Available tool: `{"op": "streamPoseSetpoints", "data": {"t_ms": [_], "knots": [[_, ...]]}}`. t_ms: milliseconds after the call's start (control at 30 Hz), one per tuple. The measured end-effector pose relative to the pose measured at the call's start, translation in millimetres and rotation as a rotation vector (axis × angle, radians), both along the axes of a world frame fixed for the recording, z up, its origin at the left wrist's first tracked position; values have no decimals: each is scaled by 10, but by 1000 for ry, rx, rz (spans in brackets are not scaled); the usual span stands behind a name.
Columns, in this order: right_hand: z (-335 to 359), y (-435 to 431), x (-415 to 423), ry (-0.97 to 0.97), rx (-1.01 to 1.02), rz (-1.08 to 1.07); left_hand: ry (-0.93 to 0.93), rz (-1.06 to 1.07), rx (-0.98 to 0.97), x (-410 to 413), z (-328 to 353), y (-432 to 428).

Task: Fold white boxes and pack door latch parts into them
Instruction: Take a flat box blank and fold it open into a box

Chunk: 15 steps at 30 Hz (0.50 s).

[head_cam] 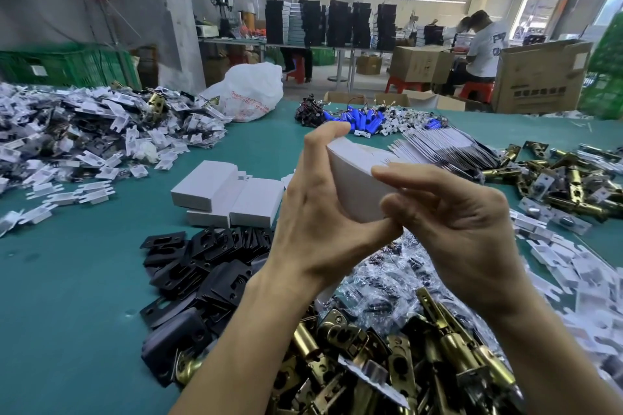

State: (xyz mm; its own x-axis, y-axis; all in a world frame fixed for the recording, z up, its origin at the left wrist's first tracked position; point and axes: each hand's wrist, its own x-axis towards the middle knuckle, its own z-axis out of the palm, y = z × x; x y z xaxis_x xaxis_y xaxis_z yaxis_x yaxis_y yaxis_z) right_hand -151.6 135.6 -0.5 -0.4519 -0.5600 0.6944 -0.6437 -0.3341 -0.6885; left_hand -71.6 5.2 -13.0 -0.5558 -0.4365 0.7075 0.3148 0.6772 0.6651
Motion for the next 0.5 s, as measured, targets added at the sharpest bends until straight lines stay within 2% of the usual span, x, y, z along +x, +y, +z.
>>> {"op": "streamPoseSetpoints", "data": {"t_ms": [233,333,400,500], "knots": [[16,27,-10,-65,6,54,-84,138,-192,65,54,39],[1,-18,17,60,59,-5,-86,164,-244,50,45,26],[-17,-43,20,132,78,-30,-96,109,-213,41,25,13],[-16,-26,-33,94,-18,-108,-161,100,-229,26,42,14]]}}
